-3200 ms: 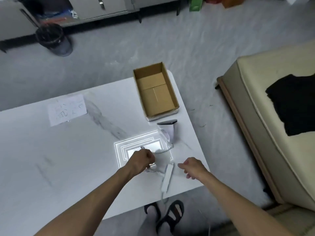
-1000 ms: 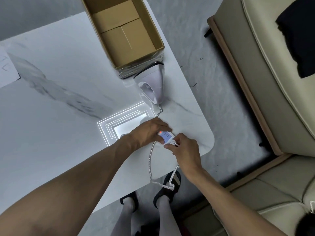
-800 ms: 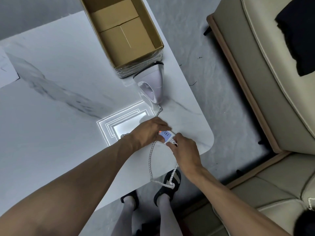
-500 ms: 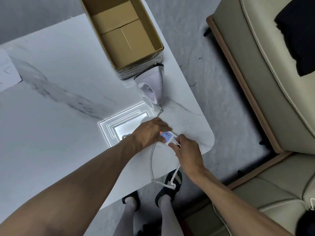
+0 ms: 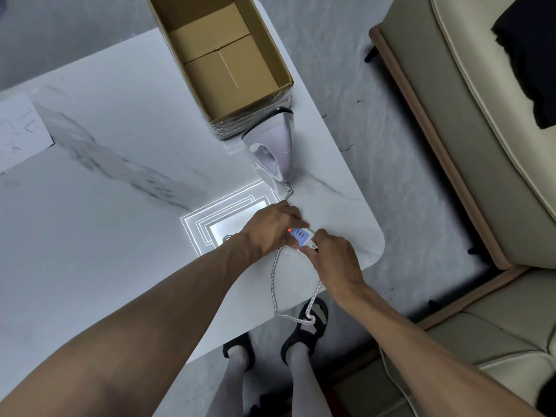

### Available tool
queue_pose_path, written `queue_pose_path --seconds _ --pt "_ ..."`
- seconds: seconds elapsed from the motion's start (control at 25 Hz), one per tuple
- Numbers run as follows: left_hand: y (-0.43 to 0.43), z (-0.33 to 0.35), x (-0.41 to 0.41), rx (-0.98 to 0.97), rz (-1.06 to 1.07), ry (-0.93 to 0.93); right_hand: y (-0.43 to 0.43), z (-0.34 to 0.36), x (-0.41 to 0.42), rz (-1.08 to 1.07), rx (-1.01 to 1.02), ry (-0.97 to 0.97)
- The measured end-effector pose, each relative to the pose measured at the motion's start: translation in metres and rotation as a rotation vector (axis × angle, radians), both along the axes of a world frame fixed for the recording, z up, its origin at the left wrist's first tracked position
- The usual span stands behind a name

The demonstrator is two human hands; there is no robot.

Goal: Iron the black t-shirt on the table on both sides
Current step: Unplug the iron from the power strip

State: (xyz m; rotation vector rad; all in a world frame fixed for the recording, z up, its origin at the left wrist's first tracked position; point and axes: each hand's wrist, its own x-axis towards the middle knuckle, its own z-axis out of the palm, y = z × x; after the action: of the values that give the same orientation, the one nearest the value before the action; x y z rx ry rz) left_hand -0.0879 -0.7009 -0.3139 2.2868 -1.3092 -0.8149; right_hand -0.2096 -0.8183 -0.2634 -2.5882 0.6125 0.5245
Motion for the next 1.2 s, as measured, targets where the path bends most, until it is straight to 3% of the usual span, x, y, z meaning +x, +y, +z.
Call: queue_pose_path --seconds 0.4,0.6,0.96,1.2 --pt "-0.003 0.007 -0.003 0.105 0.006 0.022 -0.003 0.000 0.002 -0.060 0.045 -0.023" --pt "-0.002 0.009 -0.002 0.145 0.025 0.057 0.002 -0.004 -0.014 -0.327 0.245 -0.085" --pt "-0.002 0.010 -0.004 0.146 0.010 0.022 0.004 0.000 -0.013 -0.110 0.088 -0.121" --pt "-0.005 0.010 -0.003 0.161 -0.030 -0.018 -0.004 -0.002 0.000 -0.192 0.149 -0.073"
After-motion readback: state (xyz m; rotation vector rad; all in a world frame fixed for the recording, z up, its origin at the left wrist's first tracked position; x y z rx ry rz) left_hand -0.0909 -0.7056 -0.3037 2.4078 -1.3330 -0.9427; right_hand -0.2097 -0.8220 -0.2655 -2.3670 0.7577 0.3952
